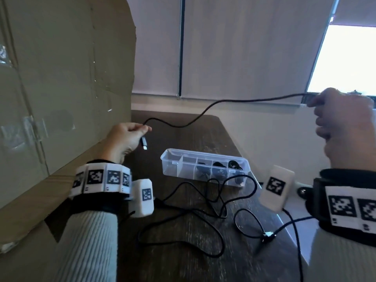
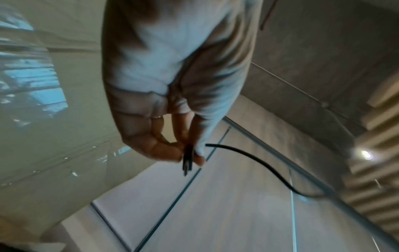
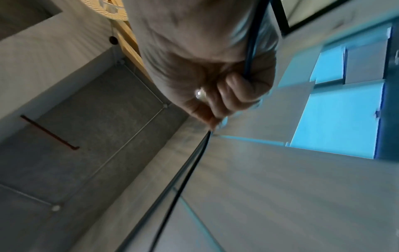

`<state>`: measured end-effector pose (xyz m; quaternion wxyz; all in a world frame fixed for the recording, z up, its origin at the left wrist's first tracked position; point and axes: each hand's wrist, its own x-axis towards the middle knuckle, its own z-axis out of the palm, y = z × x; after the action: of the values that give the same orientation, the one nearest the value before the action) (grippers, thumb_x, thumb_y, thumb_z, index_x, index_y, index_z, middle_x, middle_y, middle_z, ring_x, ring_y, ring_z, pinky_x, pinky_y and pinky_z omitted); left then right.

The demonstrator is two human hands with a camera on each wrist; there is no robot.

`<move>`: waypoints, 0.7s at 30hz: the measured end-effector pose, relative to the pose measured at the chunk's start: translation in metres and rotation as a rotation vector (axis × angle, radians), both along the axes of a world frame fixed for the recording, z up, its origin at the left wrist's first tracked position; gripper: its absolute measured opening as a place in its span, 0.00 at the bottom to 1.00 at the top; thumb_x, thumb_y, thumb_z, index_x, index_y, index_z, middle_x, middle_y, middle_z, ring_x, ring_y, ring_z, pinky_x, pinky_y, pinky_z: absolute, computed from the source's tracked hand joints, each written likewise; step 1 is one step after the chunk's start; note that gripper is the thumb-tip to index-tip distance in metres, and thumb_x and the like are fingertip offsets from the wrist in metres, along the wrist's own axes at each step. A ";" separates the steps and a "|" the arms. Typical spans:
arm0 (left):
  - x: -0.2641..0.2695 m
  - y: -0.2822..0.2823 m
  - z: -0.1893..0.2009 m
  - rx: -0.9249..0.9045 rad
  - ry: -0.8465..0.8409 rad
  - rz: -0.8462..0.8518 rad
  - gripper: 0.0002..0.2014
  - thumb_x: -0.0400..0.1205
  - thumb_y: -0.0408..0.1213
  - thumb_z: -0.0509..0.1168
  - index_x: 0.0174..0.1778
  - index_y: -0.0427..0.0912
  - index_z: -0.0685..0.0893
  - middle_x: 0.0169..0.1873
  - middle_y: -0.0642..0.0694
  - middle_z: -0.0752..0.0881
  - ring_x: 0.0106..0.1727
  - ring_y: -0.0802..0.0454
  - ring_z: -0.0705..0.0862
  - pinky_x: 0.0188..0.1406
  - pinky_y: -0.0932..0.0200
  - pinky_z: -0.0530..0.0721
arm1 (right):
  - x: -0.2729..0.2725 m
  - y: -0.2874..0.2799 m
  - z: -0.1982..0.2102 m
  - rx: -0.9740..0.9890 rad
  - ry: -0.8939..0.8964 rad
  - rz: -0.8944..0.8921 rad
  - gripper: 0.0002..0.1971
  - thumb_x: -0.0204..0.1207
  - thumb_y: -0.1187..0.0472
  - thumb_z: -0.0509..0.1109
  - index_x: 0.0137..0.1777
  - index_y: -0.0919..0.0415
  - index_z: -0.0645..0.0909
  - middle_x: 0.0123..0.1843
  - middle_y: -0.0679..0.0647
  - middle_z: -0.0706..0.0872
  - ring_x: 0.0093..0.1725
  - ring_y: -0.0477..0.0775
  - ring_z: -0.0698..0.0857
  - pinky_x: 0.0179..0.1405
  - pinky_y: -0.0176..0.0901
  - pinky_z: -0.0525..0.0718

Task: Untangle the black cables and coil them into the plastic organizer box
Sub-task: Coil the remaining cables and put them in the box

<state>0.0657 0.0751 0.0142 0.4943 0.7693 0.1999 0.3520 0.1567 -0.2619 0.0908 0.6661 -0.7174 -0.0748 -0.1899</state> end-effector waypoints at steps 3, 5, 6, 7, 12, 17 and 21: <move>-0.008 0.004 0.009 -0.152 -0.105 -0.065 0.10 0.84 0.40 0.64 0.38 0.51 0.86 0.35 0.54 0.83 0.30 0.66 0.82 0.36 0.65 0.77 | 0.008 -0.004 -0.013 -0.304 0.048 -0.023 0.07 0.73 0.61 0.67 0.41 0.61 0.87 0.35 0.53 0.83 0.29 0.50 0.74 0.29 0.39 0.73; -0.007 -0.002 0.015 -0.156 -0.144 -0.080 0.10 0.84 0.42 0.64 0.38 0.51 0.87 0.36 0.56 0.83 0.36 0.65 0.82 0.43 0.63 0.78 | 0.014 0.004 -0.020 -0.511 0.058 0.030 0.07 0.75 0.63 0.69 0.40 0.63 0.89 0.41 0.61 0.89 0.39 0.60 0.84 0.43 0.48 0.82; -0.006 -0.005 0.018 -0.138 -0.159 -0.081 0.09 0.84 0.42 0.64 0.40 0.50 0.87 0.37 0.57 0.84 0.40 0.63 0.82 0.48 0.61 0.78 | 0.015 0.010 -0.023 -0.612 0.052 0.050 0.09 0.75 0.63 0.68 0.42 0.66 0.88 0.45 0.68 0.89 0.46 0.68 0.85 0.51 0.54 0.84; -0.005 -0.010 0.020 -0.109 -0.172 -0.078 0.08 0.84 0.41 0.64 0.42 0.49 0.88 0.39 0.57 0.85 0.42 0.64 0.81 0.51 0.61 0.77 | 0.017 0.016 -0.024 -0.677 0.024 0.057 0.10 0.76 0.64 0.67 0.46 0.70 0.87 0.50 0.73 0.87 0.52 0.72 0.85 0.56 0.60 0.83; -0.007 -0.029 0.029 -0.021 -0.153 -0.101 0.06 0.80 0.40 0.70 0.46 0.44 0.90 0.42 0.53 0.88 0.44 0.62 0.83 0.38 0.70 0.83 | -0.012 0.059 -0.013 -0.485 -0.151 0.277 0.12 0.82 0.52 0.63 0.49 0.54 0.88 0.55 0.54 0.90 0.59 0.56 0.86 0.64 0.55 0.80; -0.018 -0.041 0.036 -0.109 -0.076 -0.373 0.06 0.79 0.40 0.69 0.46 0.45 0.91 0.36 0.54 0.90 0.39 0.61 0.84 0.38 0.66 0.87 | -0.040 0.103 -0.018 -0.625 -0.383 0.514 0.17 0.85 0.51 0.61 0.68 0.55 0.82 0.65 0.47 0.86 0.64 0.47 0.82 0.71 0.48 0.75; -0.017 -0.047 0.042 -0.341 -0.245 -0.438 0.06 0.74 0.41 0.70 0.36 0.44 0.90 0.30 0.53 0.87 0.38 0.55 0.84 0.35 0.65 0.89 | -0.035 0.119 -0.033 -0.785 -0.406 0.600 0.16 0.85 0.52 0.60 0.50 0.60 0.86 0.32 0.46 0.81 0.33 0.46 0.78 0.43 0.46 0.76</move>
<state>0.0486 0.0283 0.0564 0.7008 0.6518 0.0243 0.2887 0.1220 -0.1428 0.0575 0.3445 -0.8086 -0.4695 -0.0840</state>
